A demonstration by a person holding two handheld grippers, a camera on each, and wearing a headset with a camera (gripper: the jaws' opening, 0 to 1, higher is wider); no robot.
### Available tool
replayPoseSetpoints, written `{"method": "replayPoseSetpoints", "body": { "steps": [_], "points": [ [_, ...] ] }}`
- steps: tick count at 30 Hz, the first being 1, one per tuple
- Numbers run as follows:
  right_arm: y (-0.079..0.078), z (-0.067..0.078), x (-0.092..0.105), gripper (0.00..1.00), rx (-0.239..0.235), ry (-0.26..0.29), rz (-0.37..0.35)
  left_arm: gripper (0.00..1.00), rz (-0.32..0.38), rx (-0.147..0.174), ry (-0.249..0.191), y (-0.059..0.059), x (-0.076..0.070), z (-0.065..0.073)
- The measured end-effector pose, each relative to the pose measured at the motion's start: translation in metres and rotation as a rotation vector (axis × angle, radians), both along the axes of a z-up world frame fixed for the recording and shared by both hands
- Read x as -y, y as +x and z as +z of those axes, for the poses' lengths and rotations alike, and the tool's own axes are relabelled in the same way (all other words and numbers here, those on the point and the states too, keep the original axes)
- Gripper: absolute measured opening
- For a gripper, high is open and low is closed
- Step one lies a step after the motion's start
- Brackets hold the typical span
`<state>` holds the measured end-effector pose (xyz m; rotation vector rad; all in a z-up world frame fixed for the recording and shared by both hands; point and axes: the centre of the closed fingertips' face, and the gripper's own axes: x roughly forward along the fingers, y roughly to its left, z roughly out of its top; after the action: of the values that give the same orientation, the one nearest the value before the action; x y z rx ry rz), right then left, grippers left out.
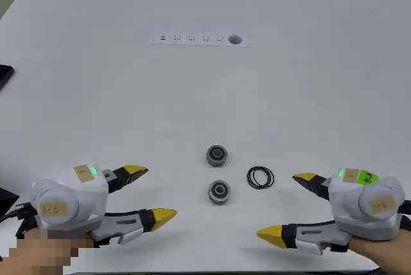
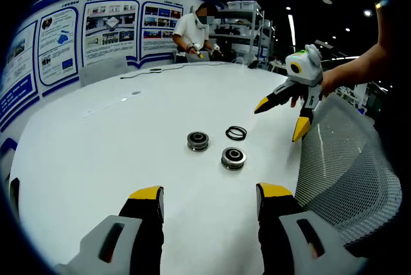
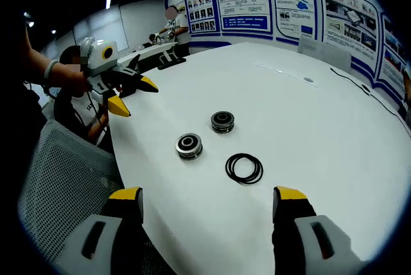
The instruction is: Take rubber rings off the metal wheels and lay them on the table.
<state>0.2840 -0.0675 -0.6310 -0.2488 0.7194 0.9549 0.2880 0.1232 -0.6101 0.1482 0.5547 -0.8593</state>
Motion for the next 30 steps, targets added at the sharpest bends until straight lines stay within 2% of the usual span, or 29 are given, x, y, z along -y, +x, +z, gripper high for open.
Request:
{"method": "replayPoseSetpoints", "body": {
  "steps": [7,15,18,21,25,30],
  "points": [
    [-0.001,0.007,0.006,0.90,0.034,0.041,-0.077,0.66,0.021,0.006,-0.034,-0.008,0.001,0.002],
    [-0.001,0.014,0.004,0.95,0.068,0.072,-0.083,0.73,0.006,0.009,-0.046,-0.014,0.005,0.003],
    [-0.002,0.017,-0.001,0.98,0.083,0.091,-0.072,0.77,0.007,0.022,-0.062,-0.014,0.005,0.006],
    [-0.004,0.017,-0.003,0.99,0.088,0.097,-0.062,0.80,0.008,0.026,-0.066,-0.016,0.002,0.005],
    [-0.004,0.016,-0.001,0.99,0.092,0.078,-0.056,0.87,0.020,0.024,-0.066,-0.018,-0.003,0.001],
    [-0.002,0.015,0.004,0.99,0.084,0.060,-0.061,0.91,0.038,0.009,-0.056,-0.021,-0.008,-0.002]
  ]
}}
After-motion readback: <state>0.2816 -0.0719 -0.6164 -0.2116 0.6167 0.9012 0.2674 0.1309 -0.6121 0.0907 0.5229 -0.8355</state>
